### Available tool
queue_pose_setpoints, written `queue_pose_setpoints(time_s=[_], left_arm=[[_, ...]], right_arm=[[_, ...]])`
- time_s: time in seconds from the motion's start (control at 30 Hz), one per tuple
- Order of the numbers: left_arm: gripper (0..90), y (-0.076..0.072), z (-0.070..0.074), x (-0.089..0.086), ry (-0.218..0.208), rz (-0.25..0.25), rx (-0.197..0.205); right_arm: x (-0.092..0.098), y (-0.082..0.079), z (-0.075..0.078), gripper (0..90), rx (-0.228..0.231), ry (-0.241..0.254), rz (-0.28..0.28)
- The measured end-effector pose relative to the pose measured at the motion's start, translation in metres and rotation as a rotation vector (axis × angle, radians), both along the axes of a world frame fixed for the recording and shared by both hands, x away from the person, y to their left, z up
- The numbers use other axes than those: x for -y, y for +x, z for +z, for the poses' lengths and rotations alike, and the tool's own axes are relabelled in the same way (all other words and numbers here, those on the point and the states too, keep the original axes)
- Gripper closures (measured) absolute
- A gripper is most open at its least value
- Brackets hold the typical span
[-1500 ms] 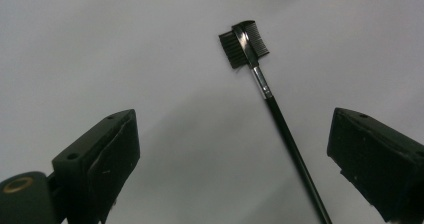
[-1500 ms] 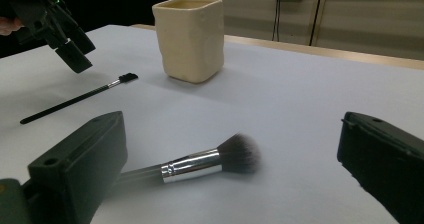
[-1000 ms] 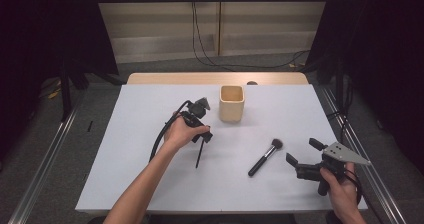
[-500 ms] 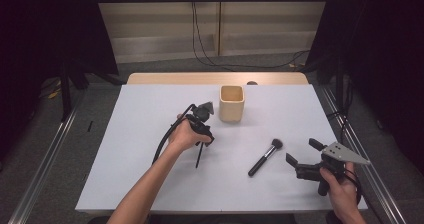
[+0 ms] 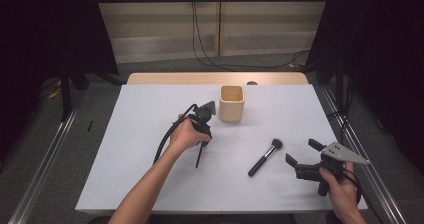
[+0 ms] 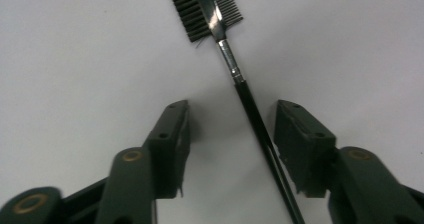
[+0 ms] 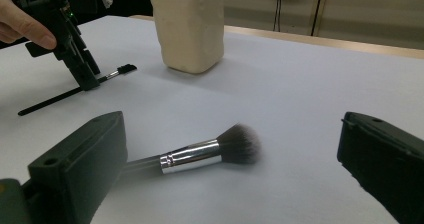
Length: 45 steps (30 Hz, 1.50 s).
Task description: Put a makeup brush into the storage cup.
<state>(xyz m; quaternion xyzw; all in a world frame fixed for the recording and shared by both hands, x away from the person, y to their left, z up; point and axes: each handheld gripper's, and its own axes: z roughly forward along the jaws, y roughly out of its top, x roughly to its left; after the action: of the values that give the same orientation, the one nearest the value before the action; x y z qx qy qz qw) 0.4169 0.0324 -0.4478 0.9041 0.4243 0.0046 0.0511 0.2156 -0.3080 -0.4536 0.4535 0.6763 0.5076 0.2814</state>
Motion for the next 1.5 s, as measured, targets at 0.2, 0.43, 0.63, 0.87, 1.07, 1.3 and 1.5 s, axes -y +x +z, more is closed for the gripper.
queue_pose_setpoints(time_s=[0.2, 0.43, 0.63, 0.87, 1.07, 1.3, 1.5], left_arm=[[60.5, 0.002, 0.001, -0.001, 0.007, 0.019, -0.001], [79.8, 0.007, 0.001, -0.008, -0.006, 0.036, -0.015], [85.7, 0.008, 0.001, -0.008, -0.008, 0.044, -0.018], [85.9, 0.011, 0.001, -0.013, -0.037, 0.058, -0.044], [85.9, 0.010, 0.001, -0.015, -0.052, 0.052, -0.035], [85.9, 0.009, 0.006, -0.023, -0.137, 0.061, -0.017], [85.9, 0.005, 0.014, -0.030, -0.137, 0.045, 0.062]], right_arm=[[0.000, 0.000, -0.001, 0.0, -0.005, -0.004, 0.000], [0.000, 0.000, 0.000, 0.0, -0.004, -0.004, -0.002], [-0.001, -0.001, 0.000, 0.0, -0.007, -0.004, 0.006], [0.001, -0.001, -0.001, 0.0, -0.011, -0.005, 0.000], [0.001, -0.001, -0.001, 0.0, -0.011, -0.004, -0.001], [-0.001, 0.000, 0.000, 0.0, -0.008, -0.005, 0.006], [0.002, 0.000, 0.000, 0.0, -0.010, 0.006, 0.000]])
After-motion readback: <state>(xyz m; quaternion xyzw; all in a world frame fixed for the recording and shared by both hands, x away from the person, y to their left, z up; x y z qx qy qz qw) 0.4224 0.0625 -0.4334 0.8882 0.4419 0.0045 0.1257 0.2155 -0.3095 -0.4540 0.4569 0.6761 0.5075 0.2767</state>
